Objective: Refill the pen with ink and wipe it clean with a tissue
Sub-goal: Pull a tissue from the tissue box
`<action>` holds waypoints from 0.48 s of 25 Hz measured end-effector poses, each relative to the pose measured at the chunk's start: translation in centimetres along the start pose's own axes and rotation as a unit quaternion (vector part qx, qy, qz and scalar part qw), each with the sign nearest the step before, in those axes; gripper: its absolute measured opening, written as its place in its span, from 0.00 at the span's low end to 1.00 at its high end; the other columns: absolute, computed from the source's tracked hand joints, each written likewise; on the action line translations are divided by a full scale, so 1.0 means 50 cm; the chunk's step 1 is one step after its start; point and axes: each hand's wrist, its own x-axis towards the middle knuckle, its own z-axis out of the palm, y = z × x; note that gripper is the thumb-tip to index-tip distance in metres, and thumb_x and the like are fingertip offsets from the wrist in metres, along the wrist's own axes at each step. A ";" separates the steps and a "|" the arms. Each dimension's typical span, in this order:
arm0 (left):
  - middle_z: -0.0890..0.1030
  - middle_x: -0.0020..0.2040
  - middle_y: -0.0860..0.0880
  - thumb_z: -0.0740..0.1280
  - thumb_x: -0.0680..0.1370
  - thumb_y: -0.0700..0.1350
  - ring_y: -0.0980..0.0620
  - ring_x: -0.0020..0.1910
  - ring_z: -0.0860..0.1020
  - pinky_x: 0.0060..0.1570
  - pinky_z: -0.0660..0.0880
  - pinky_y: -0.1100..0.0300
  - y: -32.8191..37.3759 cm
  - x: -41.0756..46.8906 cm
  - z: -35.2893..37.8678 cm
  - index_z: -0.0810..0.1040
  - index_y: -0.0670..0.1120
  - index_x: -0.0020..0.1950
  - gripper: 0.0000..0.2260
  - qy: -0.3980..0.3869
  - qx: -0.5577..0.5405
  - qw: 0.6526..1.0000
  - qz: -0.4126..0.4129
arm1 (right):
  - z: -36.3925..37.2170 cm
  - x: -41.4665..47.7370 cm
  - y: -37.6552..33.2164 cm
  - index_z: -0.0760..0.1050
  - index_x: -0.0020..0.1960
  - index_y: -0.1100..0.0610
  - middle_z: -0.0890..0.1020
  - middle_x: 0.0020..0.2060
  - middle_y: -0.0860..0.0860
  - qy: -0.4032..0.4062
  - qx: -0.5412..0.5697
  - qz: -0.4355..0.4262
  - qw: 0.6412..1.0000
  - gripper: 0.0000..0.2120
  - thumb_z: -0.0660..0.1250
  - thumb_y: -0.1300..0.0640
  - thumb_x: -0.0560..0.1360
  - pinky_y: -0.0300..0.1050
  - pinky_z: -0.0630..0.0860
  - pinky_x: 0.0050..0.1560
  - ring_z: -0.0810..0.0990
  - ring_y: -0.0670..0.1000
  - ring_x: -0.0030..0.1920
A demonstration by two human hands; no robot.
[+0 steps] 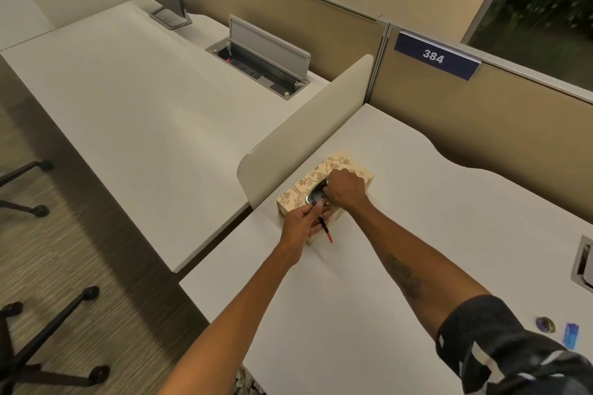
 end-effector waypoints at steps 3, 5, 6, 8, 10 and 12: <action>0.86 0.54 0.46 0.68 0.79 0.47 0.50 0.54 0.84 0.59 0.79 0.52 -0.002 0.005 -0.001 0.80 0.42 0.64 0.15 -0.003 -0.013 1.000 -0.010 | 0.003 0.009 -0.010 0.79 0.53 0.59 0.82 0.53 0.56 -0.003 -0.026 0.010 1.000 0.10 0.65 0.59 0.74 0.47 0.74 0.50 0.81 0.58 0.54; 0.86 0.54 0.46 0.68 0.79 0.46 0.50 0.54 0.84 0.60 0.79 0.52 -0.001 0.007 -0.002 0.80 0.43 0.64 0.15 -0.003 -0.021 1.000 -0.016 | 0.006 0.013 -0.015 0.79 0.53 0.58 0.83 0.52 0.55 0.003 -0.042 0.022 0.999 0.09 0.64 0.61 0.75 0.45 0.73 0.50 0.81 0.57 0.54; 0.86 0.54 0.46 0.68 0.79 0.46 0.50 0.54 0.85 0.60 0.79 0.52 -0.001 0.008 -0.002 0.79 0.43 0.64 0.15 -0.001 -0.024 1.000 -0.017 | 0.009 0.013 -0.018 0.80 0.53 0.58 0.83 0.52 0.54 0.009 -0.050 0.028 0.998 0.09 0.63 0.62 0.76 0.45 0.73 0.49 0.81 0.56 0.54; 0.86 0.54 0.45 0.68 0.79 0.45 0.50 0.53 0.85 0.57 0.81 0.55 0.000 0.008 -0.001 0.79 0.42 0.64 0.15 0.002 -0.029 0.999 -0.015 | 0.013 0.014 -0.024 0.80 0.52 0.57 0.83 0.51 0.53 0.017 -0.062 0.034 0.997 0.10 0.61 0.63 0.77 0.44 0.72 0.48 0.81 0.55 0.53; 0.86 0.54 0.45 0.68 0.79 0.45 0.50 0.53 0.85 0.55 0.81 0.56 0.000 0.006 -0.001 0.80 0.42 0.64 0.14 0.005 -0.033 0.999 -0.015 | 0.017 0.014 -0.027 0.80 0.52 0.57 0.83 0.51 0.52 0.018 -0.082 0.026 0.996 0.10 0.61 0.61 0.77 0.44 0.71 0.48 0.82 0.54 0.52; 0.86 0.55 0.45 0.68 0.80 0.45 0.49 0.53 0.85 0.56 0.81 0.55 0.001 0.005 -0.001 0.80 0.42 0.64 0.14 0.005 -0.030 0.999 -0.013 | 0.019 0.016 -0.028 0.80 0.52 0.56 0.83 0.51 0.52 0.017 -0.095 0.017 0.995 0.10 0.60 0.60 0.77 0.43 0.71 0.47 0.82 0.54 0.52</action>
